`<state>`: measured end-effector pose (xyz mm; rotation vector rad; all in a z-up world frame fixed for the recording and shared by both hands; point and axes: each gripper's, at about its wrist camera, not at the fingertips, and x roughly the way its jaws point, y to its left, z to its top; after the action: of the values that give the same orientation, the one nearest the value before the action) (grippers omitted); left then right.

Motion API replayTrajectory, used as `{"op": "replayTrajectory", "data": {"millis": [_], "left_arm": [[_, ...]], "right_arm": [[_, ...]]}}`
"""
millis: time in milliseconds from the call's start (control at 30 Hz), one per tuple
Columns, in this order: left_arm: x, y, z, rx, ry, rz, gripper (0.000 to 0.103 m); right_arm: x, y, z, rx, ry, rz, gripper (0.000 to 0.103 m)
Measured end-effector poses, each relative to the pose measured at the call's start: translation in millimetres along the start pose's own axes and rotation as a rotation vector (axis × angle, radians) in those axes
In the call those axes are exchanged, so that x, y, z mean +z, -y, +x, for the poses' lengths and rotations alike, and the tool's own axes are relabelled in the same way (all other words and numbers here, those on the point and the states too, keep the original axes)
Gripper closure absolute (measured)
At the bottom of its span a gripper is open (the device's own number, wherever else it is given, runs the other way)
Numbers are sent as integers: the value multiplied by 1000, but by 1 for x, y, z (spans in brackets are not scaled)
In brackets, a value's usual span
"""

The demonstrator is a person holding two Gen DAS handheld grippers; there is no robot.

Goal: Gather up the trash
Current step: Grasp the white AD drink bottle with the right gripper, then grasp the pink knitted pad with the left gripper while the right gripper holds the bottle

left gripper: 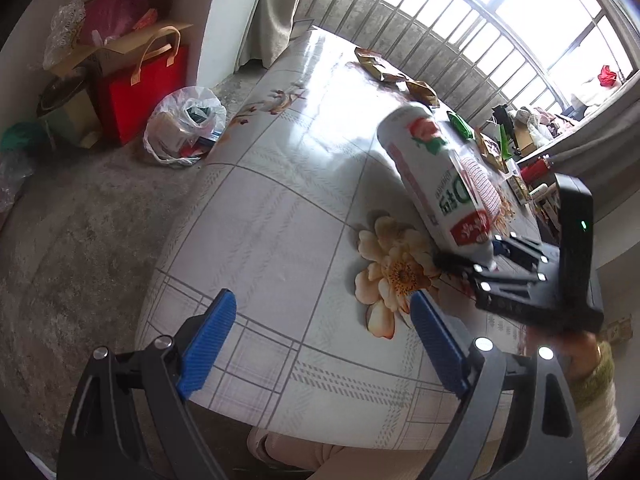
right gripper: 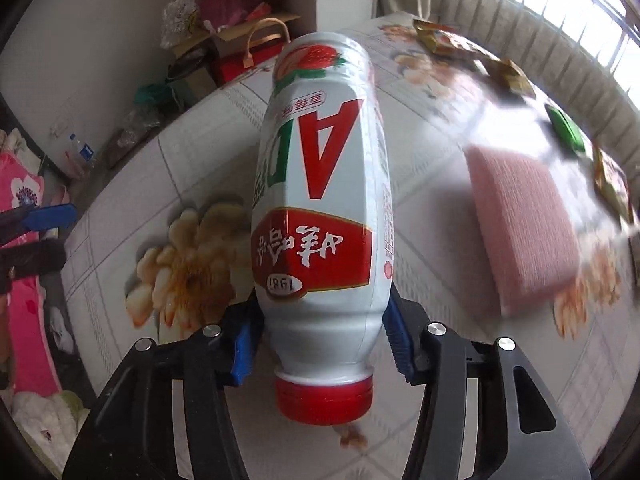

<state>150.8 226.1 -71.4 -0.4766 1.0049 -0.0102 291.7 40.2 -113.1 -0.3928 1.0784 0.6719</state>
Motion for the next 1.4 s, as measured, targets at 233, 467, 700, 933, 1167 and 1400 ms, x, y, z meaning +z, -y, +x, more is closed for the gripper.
{"op": "replayTrajectory", "data": {"millis": [233,467,700,933,1167,1400], "left_arm": [[11,35,24,-56,-33,40,17],[51,113,71,-261,-88,42,17],[94,162,149,-230,-110,-72,27],[105,182,183,-206,-72,-98,63],[85,184,163,-213,-94,-4,72],[20,155,95,-173,-134,188,72]], "right_arm": [[-118,25,-63,-37,34,292,52],[-216,65,-113,-243,47,626,52],[-241,92,-130,-190,137,825,52],[-245,89,-132,-201,148,803,52],[-254,85,-134,-189,159,818,52],[-255,83,-135,-145,154,843,52]]}}
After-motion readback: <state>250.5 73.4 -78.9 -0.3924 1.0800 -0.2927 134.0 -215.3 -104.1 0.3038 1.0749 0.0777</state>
